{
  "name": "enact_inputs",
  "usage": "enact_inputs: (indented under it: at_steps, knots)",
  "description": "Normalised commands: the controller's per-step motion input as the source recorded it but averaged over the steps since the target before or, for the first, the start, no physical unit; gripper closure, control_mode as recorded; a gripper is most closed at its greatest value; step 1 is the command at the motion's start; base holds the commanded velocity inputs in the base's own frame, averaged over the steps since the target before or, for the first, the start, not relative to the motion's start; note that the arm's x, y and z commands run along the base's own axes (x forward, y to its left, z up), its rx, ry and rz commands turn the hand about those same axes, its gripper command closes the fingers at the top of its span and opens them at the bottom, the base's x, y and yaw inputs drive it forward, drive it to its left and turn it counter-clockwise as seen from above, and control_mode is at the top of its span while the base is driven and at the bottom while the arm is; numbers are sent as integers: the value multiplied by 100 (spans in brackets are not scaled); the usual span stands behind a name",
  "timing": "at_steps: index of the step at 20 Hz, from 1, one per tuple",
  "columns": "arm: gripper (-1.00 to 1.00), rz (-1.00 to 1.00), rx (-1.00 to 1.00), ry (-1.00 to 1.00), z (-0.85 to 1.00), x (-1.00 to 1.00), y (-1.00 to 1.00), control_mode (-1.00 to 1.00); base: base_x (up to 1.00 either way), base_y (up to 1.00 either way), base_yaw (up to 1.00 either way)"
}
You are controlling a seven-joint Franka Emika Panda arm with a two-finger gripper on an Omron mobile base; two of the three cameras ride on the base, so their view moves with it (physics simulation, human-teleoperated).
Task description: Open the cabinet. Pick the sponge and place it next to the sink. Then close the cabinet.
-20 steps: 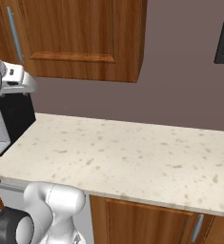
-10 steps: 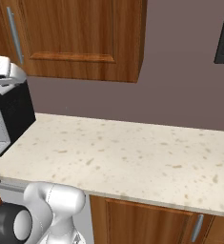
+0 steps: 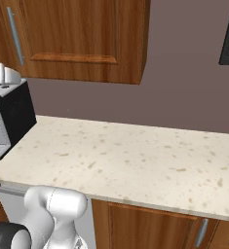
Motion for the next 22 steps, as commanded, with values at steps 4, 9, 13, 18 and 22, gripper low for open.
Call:
enact_inputs:
  at_steps: [4, 9, 13, 18, 22]
  knots:
    - [-100, 0, 0, 0, 39, 0, 0, -100, 0, 0, 0]
    - [-100, 0, 0, 0, 13, 0, 2, -100, 0, 0, 0]
    - [-100, -3, 0, 0, 32, 0, 12, -100, 0, 0, 0]
    - [-100, -2, 0, -3, 9, 10, 5, -100, 0, 0, 0]
    - [-100, 0, 0, -6, 0, 26, 0, -100, 0, 0, 0]
